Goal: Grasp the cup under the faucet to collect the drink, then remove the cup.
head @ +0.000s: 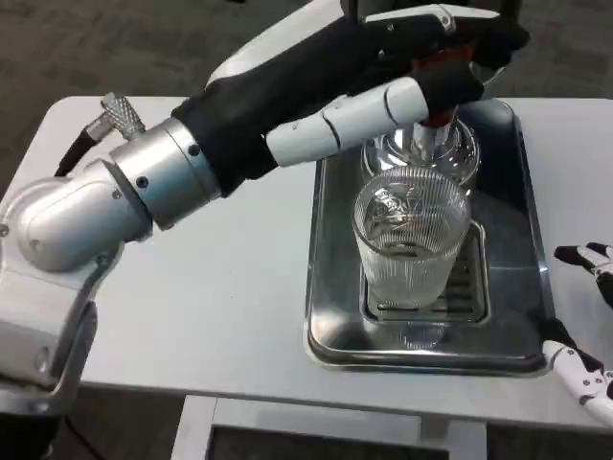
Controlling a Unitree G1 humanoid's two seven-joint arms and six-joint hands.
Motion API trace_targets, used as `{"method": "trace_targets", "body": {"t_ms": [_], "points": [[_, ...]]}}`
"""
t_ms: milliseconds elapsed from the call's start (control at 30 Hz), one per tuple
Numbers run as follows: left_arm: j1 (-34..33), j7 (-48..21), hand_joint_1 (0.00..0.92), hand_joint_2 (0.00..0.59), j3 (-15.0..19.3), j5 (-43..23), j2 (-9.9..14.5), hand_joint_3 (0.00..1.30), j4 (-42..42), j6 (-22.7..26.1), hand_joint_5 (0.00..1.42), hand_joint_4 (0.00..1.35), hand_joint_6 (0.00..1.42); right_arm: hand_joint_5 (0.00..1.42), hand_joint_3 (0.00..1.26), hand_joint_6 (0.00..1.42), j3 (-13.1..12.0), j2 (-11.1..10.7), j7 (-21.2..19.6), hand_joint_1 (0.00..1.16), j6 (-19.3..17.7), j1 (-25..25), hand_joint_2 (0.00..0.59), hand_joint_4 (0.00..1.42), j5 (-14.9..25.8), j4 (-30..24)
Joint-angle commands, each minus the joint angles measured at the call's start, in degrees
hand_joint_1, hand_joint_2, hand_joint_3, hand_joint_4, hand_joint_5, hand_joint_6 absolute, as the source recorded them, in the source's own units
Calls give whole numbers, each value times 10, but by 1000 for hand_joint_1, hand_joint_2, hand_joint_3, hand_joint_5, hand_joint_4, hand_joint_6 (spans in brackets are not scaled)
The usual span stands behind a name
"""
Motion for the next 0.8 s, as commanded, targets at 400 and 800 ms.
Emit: {"method": "trace_targets", "body": {"t_ms": [400,800], "points": [[16,-12,0,101,-26,72,29,229,18,-84,268,166,244,50,146,113,-1,-1,-4,396,9,3,476,54,9,-9],[16,-5,0,85,-47,122,42,157,43,-136,187,76,186,50,146,113,-2,-3,-2,396,14,3,476,54,12,-11]]}}
